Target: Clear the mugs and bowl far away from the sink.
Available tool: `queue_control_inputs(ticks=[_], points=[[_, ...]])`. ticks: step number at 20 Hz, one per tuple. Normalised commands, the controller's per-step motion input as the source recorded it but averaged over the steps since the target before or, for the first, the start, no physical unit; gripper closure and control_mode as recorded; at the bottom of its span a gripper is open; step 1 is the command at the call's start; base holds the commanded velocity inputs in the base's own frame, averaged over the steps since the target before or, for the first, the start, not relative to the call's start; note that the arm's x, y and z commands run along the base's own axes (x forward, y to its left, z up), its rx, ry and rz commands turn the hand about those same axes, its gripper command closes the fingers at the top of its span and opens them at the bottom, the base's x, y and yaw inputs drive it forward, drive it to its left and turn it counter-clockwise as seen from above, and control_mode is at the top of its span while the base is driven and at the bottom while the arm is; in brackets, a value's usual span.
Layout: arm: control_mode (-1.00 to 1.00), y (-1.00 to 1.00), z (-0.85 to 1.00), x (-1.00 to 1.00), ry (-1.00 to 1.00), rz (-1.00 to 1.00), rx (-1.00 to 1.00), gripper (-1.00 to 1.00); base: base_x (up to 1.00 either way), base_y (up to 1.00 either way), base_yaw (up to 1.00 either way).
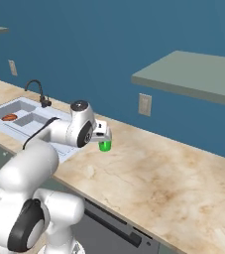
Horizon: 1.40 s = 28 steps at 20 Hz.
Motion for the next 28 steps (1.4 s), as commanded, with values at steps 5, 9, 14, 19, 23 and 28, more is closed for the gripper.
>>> queue_control_inputs(ticks=[5, 9, 14, 19, 23, 28], points=[[-1.0, 0.0, -0.22, 0.07, 0.0, 0.0, -0.07, -1.0, 0.0, 0.0, 0.0], [-1.0, 0.0, -0.15, 0.05, 0.0, 0.0, -0.04, -1.0, 0.0, 0.0, 0.0], [-1.0, 0.0, -0.1, 0.03, 0.0, 0.0, -0.01, -1.0, 0.0, 0.0, 0.0], [-1.0, 0.0, -0.07, 0.12, 0.0, 0.0, 0.0, -1.0, 0.0, 0.0, 0.0], [-1.0, -0.01, -0.07, 0.23, 0.0, 0.0, 0.0, -1.0, 0.0, 0.0, 0.0], [-1.0, -0.1, -0.06, 0.34, 0.0, 0.0, 0.0, -1.0, 0.0, 0.0, 0.0]])
